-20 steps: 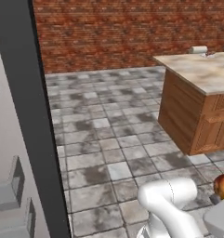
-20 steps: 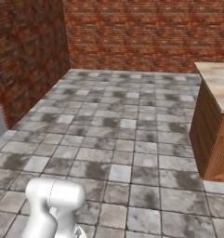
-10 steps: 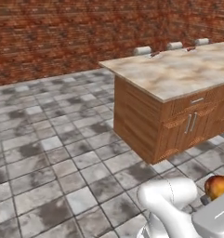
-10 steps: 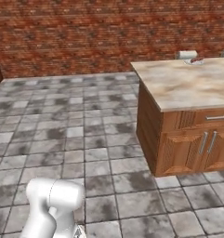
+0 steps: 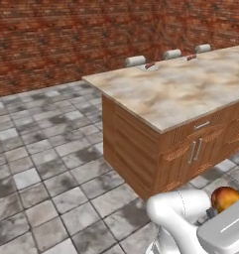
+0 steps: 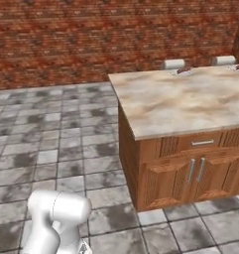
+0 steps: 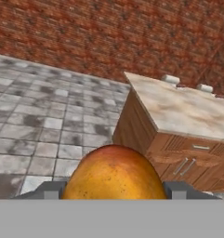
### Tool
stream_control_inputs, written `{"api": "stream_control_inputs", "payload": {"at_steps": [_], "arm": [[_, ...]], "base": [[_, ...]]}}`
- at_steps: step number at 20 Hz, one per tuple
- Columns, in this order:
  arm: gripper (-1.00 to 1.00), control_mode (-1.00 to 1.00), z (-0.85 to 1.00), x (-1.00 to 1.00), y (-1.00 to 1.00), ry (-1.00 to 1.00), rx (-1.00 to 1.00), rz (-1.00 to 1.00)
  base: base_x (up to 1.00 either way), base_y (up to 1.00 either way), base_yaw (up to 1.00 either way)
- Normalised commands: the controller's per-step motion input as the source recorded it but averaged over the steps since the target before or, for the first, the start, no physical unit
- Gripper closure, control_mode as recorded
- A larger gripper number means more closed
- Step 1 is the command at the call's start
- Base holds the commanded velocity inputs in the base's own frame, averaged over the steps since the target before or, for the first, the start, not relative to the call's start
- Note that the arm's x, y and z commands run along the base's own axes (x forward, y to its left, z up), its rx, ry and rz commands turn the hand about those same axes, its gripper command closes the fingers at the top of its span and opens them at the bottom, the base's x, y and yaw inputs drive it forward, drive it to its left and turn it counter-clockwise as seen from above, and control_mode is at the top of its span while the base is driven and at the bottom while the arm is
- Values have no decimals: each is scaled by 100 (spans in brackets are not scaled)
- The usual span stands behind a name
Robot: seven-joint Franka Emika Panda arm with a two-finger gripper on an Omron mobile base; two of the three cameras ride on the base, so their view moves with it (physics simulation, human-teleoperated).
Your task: Pick up the mango and tangerine from the fridge and place one fruit on each plate on the dining counter.
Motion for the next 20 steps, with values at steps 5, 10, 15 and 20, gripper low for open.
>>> {"api": "stream_control_inputs", "payload": {"at_steps": [5, 10, 15, 20], "arm": [[100, 100, 0, 0, 0, 0, 0, 0], [100, 100, 0, 0, 0, 0, 0, 0], [100, 100, 0, 0, 0, 0, 0, 0], [100, 100, 0, 0, 0, 0, 0, 0]], "base": [[100, -10, 3], [100, 0, 1], [100, 16, -4], [100, 58, -23]]}}
